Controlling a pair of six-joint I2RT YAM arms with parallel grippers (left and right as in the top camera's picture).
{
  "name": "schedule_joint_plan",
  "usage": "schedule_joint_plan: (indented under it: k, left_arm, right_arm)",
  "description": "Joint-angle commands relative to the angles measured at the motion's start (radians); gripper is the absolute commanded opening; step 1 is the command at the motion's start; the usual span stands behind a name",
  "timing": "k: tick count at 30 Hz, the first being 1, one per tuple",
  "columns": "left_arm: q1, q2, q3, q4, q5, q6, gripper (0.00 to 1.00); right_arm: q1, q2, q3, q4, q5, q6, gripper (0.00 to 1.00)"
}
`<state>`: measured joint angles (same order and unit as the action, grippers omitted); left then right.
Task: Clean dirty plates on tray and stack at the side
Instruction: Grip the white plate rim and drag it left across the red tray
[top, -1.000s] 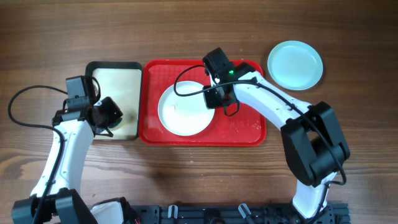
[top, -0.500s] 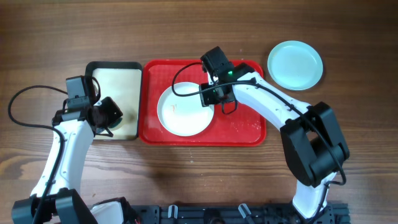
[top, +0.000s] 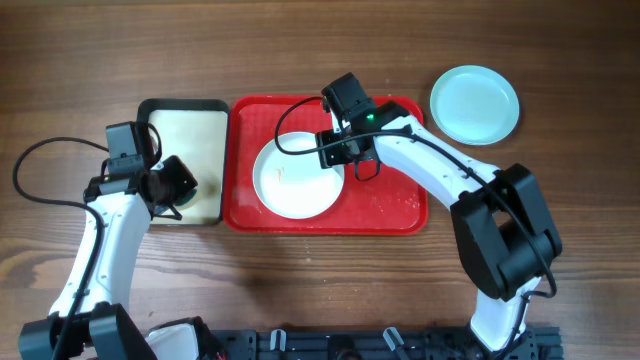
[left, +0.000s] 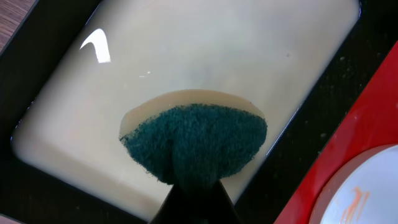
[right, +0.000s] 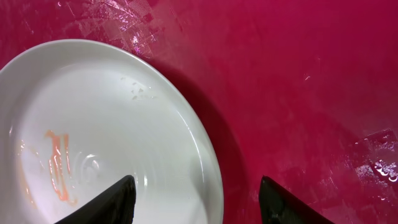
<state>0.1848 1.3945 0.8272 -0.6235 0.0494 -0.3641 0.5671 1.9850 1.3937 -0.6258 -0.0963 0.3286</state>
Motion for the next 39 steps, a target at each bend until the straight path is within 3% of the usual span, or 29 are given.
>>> schedule_joint_plan:
  k: [1,6,11,18,23,27,39]
  left_arm:
    - [-0.004,-0.018,-0.005,0.007,-0.013,-0.010,0.04]
    - [-0.004,-0.018,-0.005,0.006,-0.013,-0.010,0.04]
    - [-0.004,-0.018,-0.005,0.006,-0.013,-0.010,0.04]
    - [-0.004,-0.018,-0.005,0.006,-0.013,-0.010,0.04]
    - [-0.004,-0.018,-0.005,0.006,-0.013,-0.010,0.04]
    - [-0.004,-0.018,-0.005,0.004,-0.013,-0.010,0.04]
    - [-0.004,-0.018,-0.005,0.003,-0.013,-0.010,0.04]
  right_arm:
    - [0.006,-0.024,-0.012,0.005,-0.003,-0.015,0.63]
    - [0.006,-0.013,-0.013,-0.024,-0.003,-0.015,0.51]
    - [0.006,0.015,-0.045,0.008,-0.003,-0.016,0.45]
    - [0.005,0.019,-0.065,0.053,-0.003,-0.026,0.13]
    - [0.005,0.019,-0.065,0.062,-0.003,-0.026,0.10]
    - [0.005,0.020,-0.067,0.056,-0.003,-0.026,0.23]
    - [0.005,0.021,-0.095,0.041,-0.004,-0.011,0.10]
